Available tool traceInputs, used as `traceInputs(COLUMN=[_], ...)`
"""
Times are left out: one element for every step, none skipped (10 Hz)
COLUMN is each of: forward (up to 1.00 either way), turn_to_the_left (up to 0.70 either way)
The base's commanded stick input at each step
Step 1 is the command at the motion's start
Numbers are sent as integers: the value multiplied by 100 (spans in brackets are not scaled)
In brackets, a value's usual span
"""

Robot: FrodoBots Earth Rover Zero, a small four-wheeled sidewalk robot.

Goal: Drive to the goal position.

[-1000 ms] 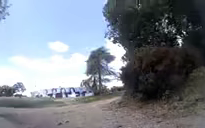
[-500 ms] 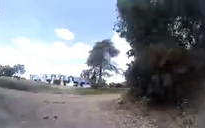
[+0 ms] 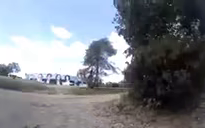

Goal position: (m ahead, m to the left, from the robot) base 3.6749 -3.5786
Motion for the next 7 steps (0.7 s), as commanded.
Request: traceInputs(forward=[85,85,85,85,85,85,85], turn_to_the_left=[24,12,0,1,2,18,34])
